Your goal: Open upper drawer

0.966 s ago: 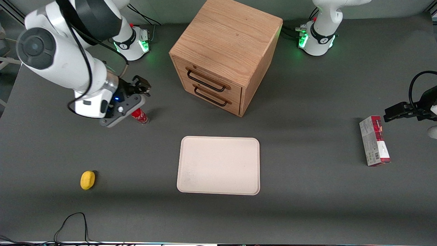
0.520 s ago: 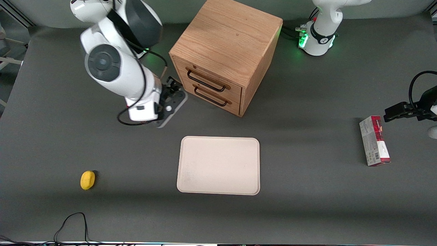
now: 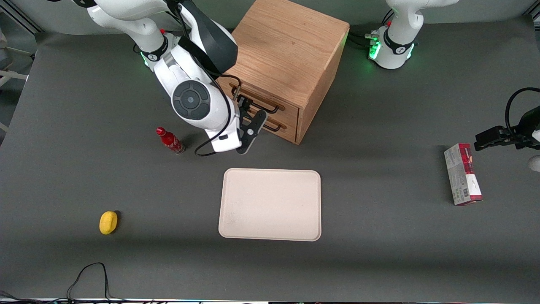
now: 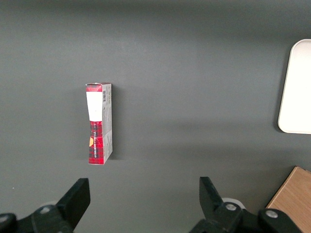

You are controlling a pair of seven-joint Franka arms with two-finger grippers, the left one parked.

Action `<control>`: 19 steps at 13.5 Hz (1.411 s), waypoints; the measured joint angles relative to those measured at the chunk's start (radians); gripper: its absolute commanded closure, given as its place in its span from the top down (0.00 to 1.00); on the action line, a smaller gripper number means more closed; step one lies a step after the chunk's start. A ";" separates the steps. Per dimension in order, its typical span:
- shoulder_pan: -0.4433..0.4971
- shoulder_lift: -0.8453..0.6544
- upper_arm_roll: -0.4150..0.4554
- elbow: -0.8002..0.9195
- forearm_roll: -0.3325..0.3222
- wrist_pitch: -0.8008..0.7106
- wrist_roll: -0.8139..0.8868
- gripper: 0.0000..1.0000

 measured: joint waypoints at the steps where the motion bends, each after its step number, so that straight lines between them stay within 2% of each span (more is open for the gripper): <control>1: 0.006 0.003 0.001 -0.002 0.003 -0.009 -0.001 1.00; 6: 0.042 0.008 0.002 -0.030 0.005 -0.017 -0.001 1.00; 19: 0.059 0.008 0.003 -0.082 0.007 -0.019 -0.001 1.00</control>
